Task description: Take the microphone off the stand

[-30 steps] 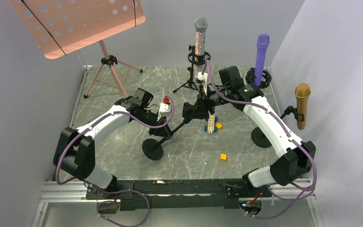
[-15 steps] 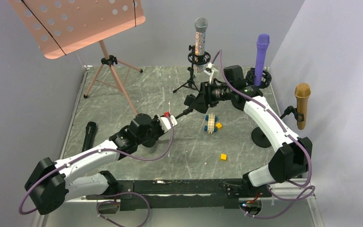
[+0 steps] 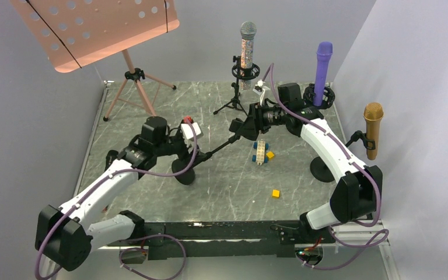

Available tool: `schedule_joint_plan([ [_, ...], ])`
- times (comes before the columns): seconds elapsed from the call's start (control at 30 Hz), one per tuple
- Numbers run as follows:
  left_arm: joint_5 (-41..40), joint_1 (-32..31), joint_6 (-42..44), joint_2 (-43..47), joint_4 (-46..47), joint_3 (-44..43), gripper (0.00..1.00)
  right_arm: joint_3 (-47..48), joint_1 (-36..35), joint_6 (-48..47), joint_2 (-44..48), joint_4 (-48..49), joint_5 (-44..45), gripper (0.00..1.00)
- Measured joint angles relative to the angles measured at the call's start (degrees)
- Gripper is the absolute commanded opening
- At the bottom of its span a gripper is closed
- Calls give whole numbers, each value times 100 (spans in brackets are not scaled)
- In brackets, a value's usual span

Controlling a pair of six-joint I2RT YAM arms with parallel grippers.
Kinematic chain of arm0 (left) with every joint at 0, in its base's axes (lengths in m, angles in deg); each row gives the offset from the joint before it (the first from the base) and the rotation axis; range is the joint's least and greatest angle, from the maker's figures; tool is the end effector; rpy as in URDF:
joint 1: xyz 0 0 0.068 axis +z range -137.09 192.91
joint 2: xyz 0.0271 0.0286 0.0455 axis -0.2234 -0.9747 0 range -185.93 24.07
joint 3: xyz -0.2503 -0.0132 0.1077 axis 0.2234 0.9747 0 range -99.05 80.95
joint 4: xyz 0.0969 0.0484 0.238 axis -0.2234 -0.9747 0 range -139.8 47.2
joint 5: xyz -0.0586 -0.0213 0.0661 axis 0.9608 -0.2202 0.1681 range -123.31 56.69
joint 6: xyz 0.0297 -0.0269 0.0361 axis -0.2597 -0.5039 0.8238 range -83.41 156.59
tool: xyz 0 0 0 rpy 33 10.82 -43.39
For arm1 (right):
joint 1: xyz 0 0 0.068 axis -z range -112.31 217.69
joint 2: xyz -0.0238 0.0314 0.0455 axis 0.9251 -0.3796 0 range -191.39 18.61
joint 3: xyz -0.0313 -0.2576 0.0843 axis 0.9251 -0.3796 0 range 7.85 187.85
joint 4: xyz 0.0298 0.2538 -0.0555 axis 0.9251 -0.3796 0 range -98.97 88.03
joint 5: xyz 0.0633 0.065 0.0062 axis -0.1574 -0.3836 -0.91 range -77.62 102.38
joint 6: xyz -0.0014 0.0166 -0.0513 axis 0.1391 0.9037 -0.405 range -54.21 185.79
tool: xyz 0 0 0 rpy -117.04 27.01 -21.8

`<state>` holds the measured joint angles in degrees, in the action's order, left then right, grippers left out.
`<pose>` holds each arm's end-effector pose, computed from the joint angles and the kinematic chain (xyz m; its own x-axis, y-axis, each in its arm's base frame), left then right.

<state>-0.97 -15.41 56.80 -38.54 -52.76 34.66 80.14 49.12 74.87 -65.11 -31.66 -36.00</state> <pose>0.2057 -0.1324 0.2906 -0.0815 0.3754 -0.9233 0.9070 0.4119 0.0874 0.2919 0.1261 0.3219 -0.7332 -0.1358 -0.6663 -0.6377 0.4777 0.6043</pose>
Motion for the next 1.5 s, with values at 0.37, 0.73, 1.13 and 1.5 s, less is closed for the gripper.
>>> schedule_joint_plan([
  [0.37,2420,586,328,-1716,-809,-295,65,-111,0,-719,133,44,-326,0],
  [0.73,2579,444,380,-2323,-372,-599,0,-111,22,-608,133,164,-289,0],
  [1.13,-3687,-2312,597,-446,2184,1423,0,129,168,647,-116,-400,42,0],
  [1.5,-3292,-1786,487,-654,1176,748,69,-90,188,859,-254,-136,61,0],
])
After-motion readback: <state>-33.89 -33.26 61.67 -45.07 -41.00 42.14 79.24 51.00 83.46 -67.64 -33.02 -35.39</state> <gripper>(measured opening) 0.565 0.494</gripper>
